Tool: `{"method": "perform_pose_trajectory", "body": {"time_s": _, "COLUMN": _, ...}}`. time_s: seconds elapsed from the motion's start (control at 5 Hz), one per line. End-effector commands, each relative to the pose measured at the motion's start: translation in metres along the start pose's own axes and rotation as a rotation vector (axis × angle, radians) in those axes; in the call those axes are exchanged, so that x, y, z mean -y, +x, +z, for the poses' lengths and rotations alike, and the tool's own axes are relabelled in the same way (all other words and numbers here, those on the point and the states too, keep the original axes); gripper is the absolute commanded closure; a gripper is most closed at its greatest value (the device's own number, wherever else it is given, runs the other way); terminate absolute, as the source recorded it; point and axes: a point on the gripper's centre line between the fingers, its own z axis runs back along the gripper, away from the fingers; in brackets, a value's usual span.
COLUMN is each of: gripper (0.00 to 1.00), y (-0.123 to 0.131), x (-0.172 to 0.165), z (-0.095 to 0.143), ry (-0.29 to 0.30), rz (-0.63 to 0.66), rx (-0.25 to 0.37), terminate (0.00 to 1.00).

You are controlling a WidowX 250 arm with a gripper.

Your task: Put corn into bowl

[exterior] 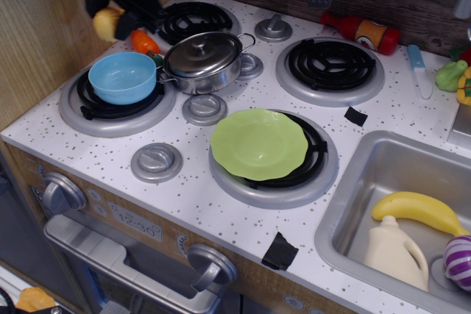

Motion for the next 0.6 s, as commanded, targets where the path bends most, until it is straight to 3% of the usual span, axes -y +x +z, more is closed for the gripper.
{"method": "perform_pose_trajectory", "body": {"time_s": 0.0, "gripper": 0.0, "y": 0.0036, "x": -0.0081, "z": -0.0009, "ry": -0.094, "rz": -0.031, "rx": 0.001, "terminate": 0.0}}
{"method": "perform_pose_trajectory", "body": {"time_s": 0.2, "gripper": 0.0, "y": 0.0036, "x": -0.0081, "z": -0.0009, "ry": -0.094, "rz": -0.031, "rx": 0.001, "terminate": 0.0}}
{"method": "perform_pose_trajectory", "body": {"time_s": 0.4, "gripper": 0.0, "y": 0.0036, "x": -0.0081, "z": -0.0009, "ry": -0.094, "rz": -0.031, "rx": 0.001, "terminate": 1.0}}
